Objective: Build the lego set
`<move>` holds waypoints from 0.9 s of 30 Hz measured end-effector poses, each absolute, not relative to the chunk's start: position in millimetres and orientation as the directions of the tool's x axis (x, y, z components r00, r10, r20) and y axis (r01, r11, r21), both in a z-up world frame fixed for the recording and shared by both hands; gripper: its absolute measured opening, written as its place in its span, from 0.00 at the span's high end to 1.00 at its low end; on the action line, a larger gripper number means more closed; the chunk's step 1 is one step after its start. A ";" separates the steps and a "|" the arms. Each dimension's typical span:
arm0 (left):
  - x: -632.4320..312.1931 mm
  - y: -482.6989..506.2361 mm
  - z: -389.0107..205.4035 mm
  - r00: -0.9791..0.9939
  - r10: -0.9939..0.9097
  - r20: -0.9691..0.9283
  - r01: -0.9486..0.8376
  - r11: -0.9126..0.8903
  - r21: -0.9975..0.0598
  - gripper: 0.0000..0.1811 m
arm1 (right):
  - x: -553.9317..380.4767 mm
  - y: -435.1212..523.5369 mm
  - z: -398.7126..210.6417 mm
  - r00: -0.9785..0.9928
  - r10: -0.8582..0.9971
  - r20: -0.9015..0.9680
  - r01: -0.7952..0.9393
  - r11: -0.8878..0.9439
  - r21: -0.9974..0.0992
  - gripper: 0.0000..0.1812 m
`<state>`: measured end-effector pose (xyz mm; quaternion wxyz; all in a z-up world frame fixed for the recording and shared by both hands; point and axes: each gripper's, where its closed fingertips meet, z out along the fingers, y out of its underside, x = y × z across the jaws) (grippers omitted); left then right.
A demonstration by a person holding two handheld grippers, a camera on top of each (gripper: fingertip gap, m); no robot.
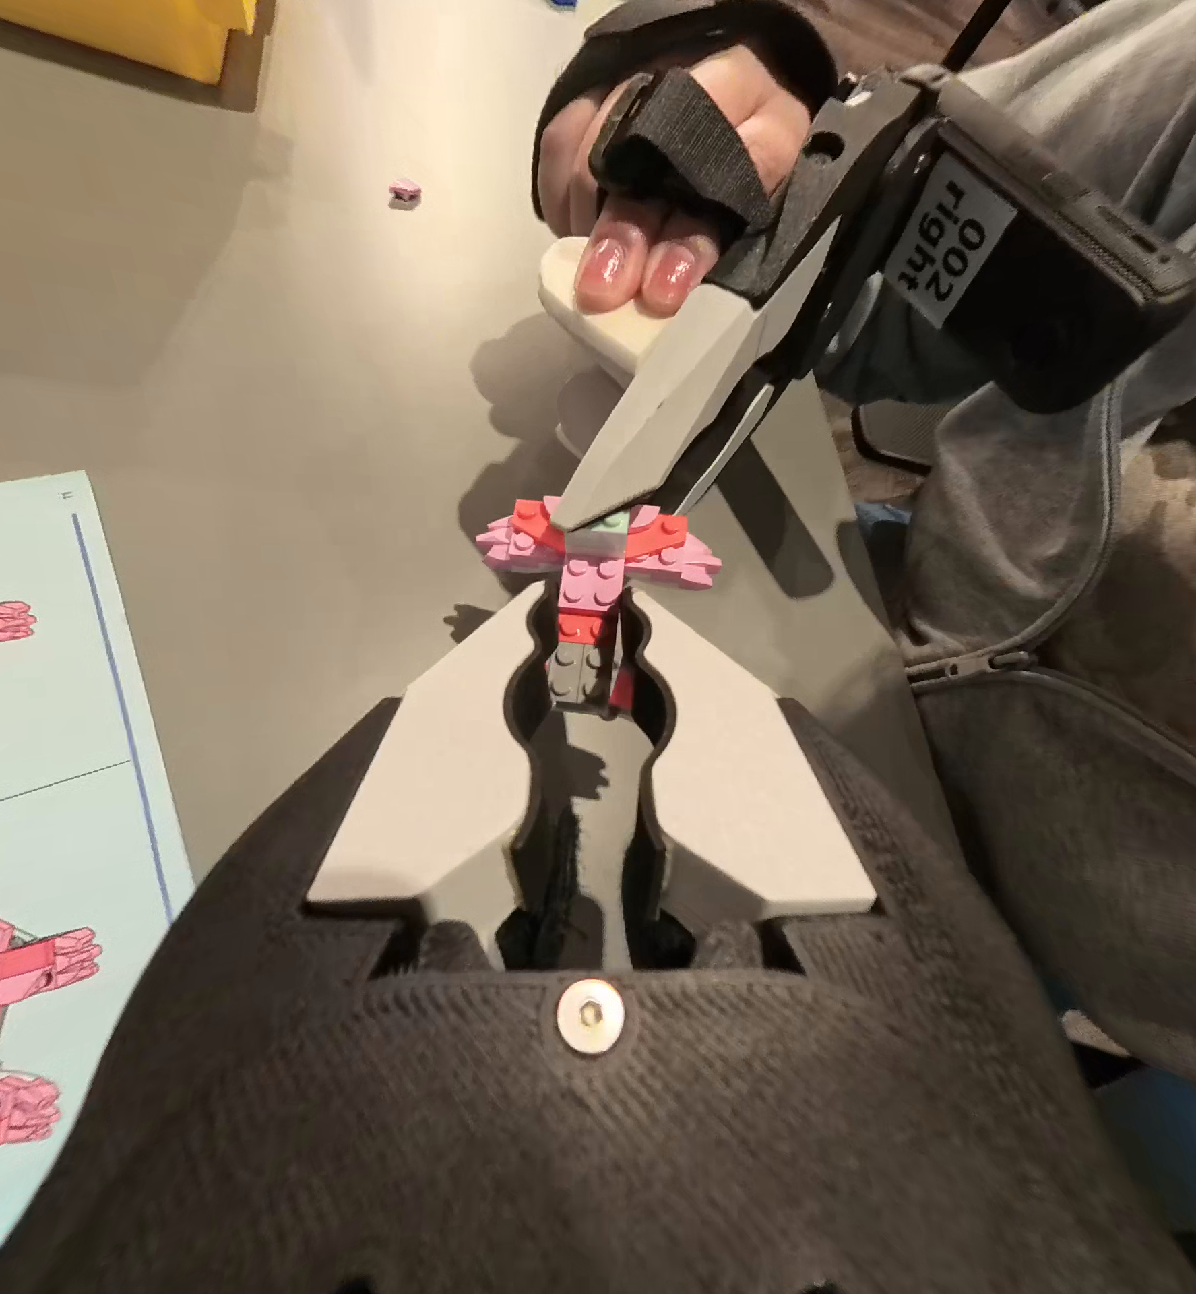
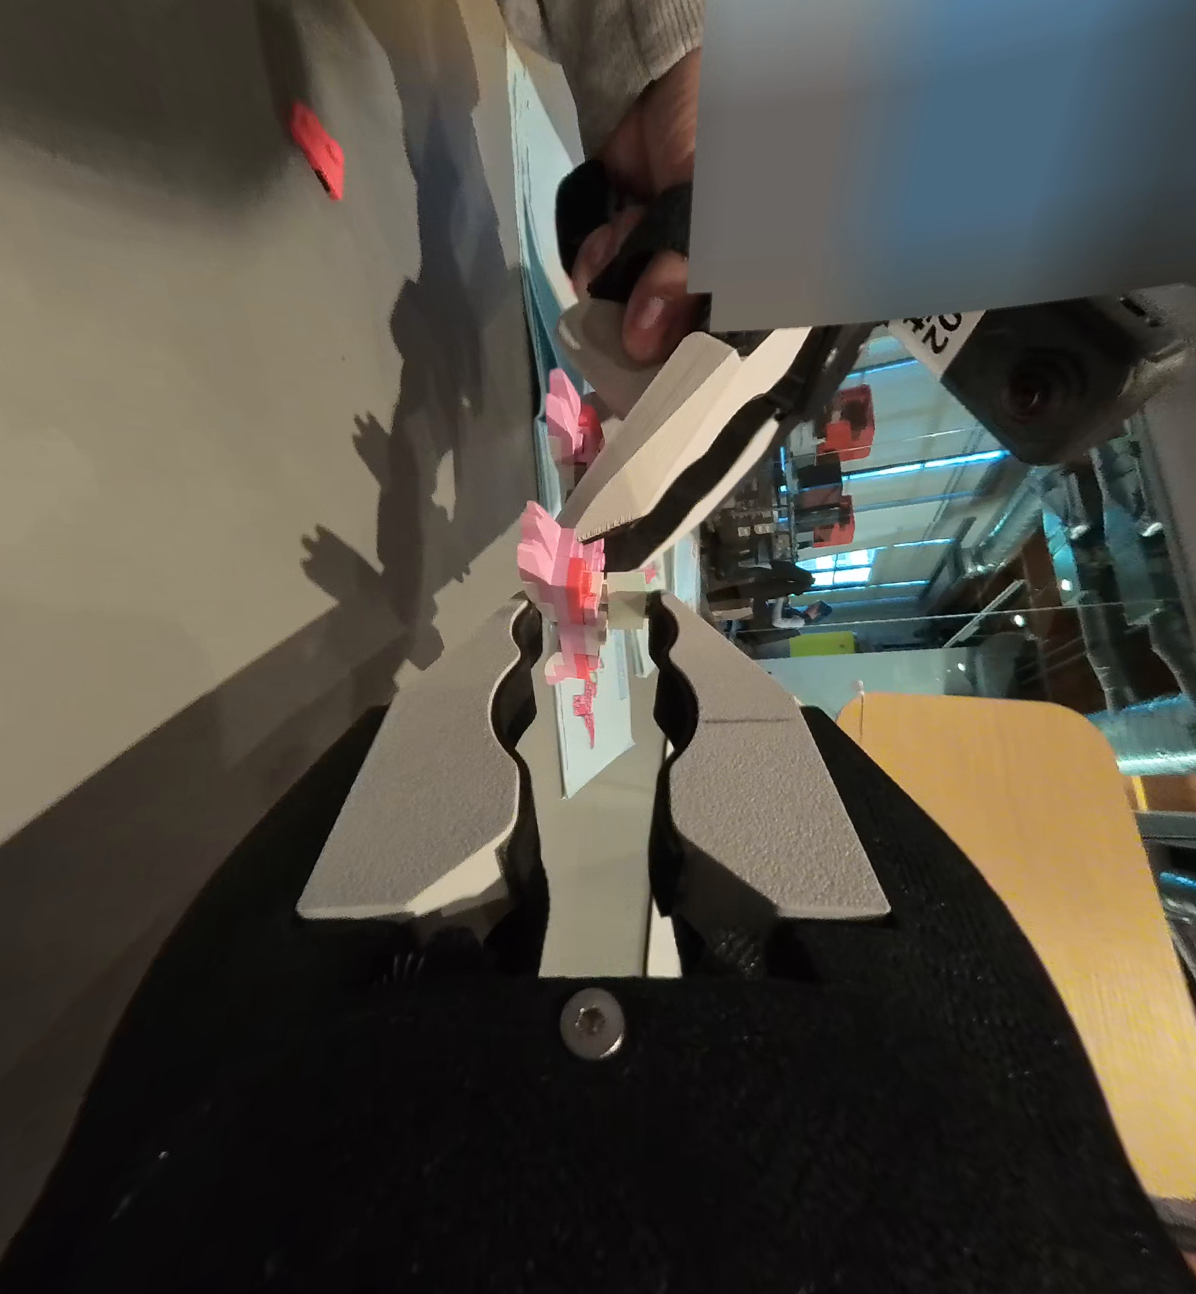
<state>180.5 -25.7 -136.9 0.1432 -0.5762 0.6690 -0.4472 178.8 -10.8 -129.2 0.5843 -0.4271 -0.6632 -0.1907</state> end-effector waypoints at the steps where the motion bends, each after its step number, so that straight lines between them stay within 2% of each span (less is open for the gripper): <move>1: 182.4 -24.4 -136.7 -0.287 -0.901 0.326 -0.635 -0.076 -0.769 0.91 | 180.6 -9.5 -128.9 0.056 0.353 0.934 0.791 0.555 -0.257 0.84; 4: 191.2 -16.2 -128.1 -0.255 -0.930 0.264 -0.570 -0.076 -0.818 0.88 | 188.6 -5.0 -124.8 0.115 0.407 0.906 0.786 0.521 -0.333 0.84; 8: 194.6 -3.0 -112.8 -0.229 -0.973 0.000 -0.473 0.111 -0.874 0.67 | 194.9 -2.3 -122.0 0.198 0.497 0.845 0.749 0.480 -0.458 0.84; 10: 192.9 1.4 -95.7 -0.220 -0.970 -0.109 -0.370 0.186 -0.910 0.63 | 197.1 -1.5 -118.8 0.247 0.542 0.803 0.712 0.460 -0.530 0.84; 13: 178.1 -15.0 -75.2 -0.355 -0.917 -0.181 -0.176 0.255 -0.951 0.55 | 201.6 -1.5 -111.3 0.314 0.612 0.726 0.642 0.427 -0.637 0.84; 15: 173.0 -20.3 -73.7 -0.380 -0.892 -0.245 -0.088 0.299 -0.950 0.54 | 203.1 -3.9 -107.9 0.336 0.662 0.670 0.590 0.407 -0.697 0.84; 18: 182.5 -21.0 -95.0 -0.345 -0.867 -0.359 -0.136 0.425 -0.895 0.56 | 202.0 -9.5 -106.5 0.328 0.717 0.615 0.537 0.394 -0.746 0.84; 21: 190.0 -30.9 -103.5 -0.334 -0.828 -0.450 -0.130 0.513 -0.848 0.65 | 199.4 -13.0 -109.0 0.306 0.738 0.602 0.533 0.391 -0.750 0.84; 26: 196.2 -35.8 -111.8 -0.343 -0.825 -0.450 -0.158 0.523 -0.838 0.79 | 194.2 -17.7 -111.7 0.278 0.750 0.600 0.530 0.401 -0.747 0.84; 27: 196.2 -36.9 -112.1 -0.346 -0.821 -0.454 -0.161 0.528 -0.834 0.84 | 193.6 -18.5 -111.7 0.274 0.750 0.602 0.529 0.405 -0.746 0.84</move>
